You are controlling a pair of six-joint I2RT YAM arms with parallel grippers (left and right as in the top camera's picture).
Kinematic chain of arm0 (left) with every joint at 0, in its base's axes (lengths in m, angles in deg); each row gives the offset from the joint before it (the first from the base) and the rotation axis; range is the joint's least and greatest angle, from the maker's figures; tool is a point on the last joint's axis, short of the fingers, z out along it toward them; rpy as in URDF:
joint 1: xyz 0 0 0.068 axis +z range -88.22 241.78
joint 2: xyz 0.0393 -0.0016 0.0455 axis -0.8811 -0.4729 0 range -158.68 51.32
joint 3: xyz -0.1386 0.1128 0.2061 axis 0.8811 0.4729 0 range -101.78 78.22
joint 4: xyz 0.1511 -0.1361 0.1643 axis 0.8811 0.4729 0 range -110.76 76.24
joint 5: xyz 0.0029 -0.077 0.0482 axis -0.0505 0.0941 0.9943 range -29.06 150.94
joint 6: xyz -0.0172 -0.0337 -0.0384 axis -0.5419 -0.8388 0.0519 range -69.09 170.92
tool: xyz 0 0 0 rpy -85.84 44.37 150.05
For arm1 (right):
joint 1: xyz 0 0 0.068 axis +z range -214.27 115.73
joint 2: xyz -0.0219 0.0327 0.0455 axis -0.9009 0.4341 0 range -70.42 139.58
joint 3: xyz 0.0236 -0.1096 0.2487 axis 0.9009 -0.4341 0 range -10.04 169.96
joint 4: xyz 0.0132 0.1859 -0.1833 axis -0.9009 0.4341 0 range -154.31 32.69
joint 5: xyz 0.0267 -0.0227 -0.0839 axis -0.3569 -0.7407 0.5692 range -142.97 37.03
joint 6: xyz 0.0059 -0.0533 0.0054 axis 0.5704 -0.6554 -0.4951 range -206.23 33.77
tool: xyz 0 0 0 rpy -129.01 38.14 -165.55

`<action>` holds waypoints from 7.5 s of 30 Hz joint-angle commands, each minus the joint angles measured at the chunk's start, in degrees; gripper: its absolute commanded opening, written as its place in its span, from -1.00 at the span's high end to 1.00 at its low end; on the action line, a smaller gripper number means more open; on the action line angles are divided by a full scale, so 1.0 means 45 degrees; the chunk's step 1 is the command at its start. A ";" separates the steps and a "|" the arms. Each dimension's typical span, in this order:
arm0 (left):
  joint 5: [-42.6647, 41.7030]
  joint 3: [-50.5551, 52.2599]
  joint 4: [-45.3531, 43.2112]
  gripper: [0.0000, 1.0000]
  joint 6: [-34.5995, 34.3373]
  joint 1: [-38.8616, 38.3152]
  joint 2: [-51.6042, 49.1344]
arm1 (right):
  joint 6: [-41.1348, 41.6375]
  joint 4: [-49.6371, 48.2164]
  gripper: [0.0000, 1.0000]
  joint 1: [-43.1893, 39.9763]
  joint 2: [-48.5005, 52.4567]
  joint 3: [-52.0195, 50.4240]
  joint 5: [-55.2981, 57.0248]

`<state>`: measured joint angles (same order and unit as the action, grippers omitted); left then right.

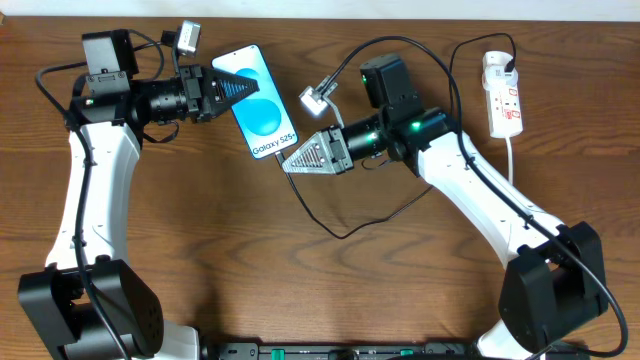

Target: Plug charger to phone and switch on socket

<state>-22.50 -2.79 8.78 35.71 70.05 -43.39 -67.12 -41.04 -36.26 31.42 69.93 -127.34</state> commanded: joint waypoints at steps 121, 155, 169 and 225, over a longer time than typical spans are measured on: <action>0.9088 -0.1234 -0.0024 0.86 0.1273 -0.4439 -0.5605 | -0.4119 1.2444 0.13 -0.2618 -0.0214 0.7689 1.0992; 1.0462 -0.1209 0.0238 0.54 0.1273 -0.4527 -0.5605 | -0.4124 1.2832 0.14 -0.2618 -0.0214 0.7689 1.1312; 1.0851 -0.1209 0.0335 0.29 0.1268 -0.4522 -0.5605 | -0.4129 1.2862 0.14 -0.2618 -0.0214 0.7689 1.1327; 1.5086 -0.1598 0.5586 -0.82 0.1277 -0.3147 0.3167 | -0.3293 1.2716 0.03 -0.8485 -0.0816 0.7883 1.5431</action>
<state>44.63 -9.26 33.08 40.83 55.74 -29.71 -83.23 16.77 -71.67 27.46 104.98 -60.39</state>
